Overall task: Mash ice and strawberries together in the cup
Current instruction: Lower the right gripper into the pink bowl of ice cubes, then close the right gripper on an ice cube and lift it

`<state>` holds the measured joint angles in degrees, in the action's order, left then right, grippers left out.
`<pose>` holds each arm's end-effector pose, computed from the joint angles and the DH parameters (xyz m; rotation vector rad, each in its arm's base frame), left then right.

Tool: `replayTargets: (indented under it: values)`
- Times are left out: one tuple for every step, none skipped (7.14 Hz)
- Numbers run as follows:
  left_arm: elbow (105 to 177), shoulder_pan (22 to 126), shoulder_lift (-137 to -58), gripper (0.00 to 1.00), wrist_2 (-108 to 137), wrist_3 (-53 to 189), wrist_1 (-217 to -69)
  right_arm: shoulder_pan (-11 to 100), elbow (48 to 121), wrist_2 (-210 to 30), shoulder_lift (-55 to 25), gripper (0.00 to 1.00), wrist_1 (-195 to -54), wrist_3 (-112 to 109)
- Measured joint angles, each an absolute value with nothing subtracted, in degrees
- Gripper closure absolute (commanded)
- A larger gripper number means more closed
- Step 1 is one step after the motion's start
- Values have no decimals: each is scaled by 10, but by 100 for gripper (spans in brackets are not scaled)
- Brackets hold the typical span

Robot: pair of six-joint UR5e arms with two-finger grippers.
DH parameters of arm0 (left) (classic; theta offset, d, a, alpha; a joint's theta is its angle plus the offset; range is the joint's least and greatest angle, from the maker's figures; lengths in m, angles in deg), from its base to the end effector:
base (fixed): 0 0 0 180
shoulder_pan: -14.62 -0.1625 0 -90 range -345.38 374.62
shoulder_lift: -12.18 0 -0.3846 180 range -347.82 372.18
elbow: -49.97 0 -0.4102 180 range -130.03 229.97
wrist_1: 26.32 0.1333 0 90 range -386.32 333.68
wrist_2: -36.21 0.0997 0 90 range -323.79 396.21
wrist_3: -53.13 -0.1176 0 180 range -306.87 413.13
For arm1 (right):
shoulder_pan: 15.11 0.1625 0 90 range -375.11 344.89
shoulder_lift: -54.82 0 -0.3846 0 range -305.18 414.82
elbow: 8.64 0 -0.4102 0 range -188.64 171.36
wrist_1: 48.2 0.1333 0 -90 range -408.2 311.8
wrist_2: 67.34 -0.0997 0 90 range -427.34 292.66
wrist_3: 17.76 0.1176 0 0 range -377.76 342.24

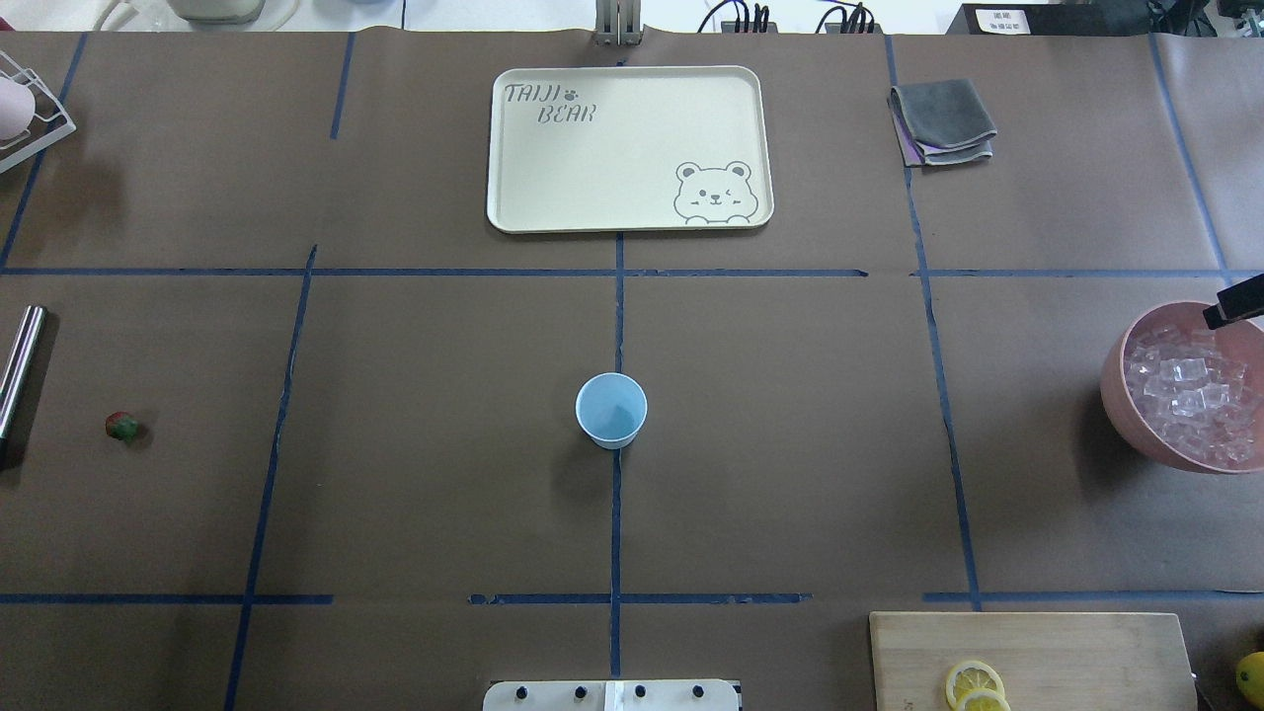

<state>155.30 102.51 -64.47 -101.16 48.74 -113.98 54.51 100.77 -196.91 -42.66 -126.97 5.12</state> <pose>-0.0313 -0.4218 0.6028 0.0105 0.8271 0.1043 -0.1119 -0.4690 0.5032 0.1095 -0.7757 -0.0982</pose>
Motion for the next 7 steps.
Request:
replayTargets:
  values:
    - [1553,1025,-645,0,-1012,487,-1140,529,995,-1961,-427,8,-1260,62]
    - [1553,1025,-645,0,-1012,487,-1140,515,977,-1956,-424,12,-1256,65]
    - [1553,1025,-645,0,-1012,487,-1140,504,957,-1954,-421,14,-1247,64]
    - [1553,1024,-645,0,-1012,487,-1140,497,935,-1954,-419,17,-1229,61]
    - [1553,1024,-645,0,-1012,487,-1140,494,919,-1955,-420,20,-1209,57]
    - [1553,1023,-645,0,-1012,487,-1140,492,912,-1956,-423,27,-1196,55]
    - [1553,1023,-645,0,-1012,487,-1140,488,910,-1957,-424,39,-1191,54]
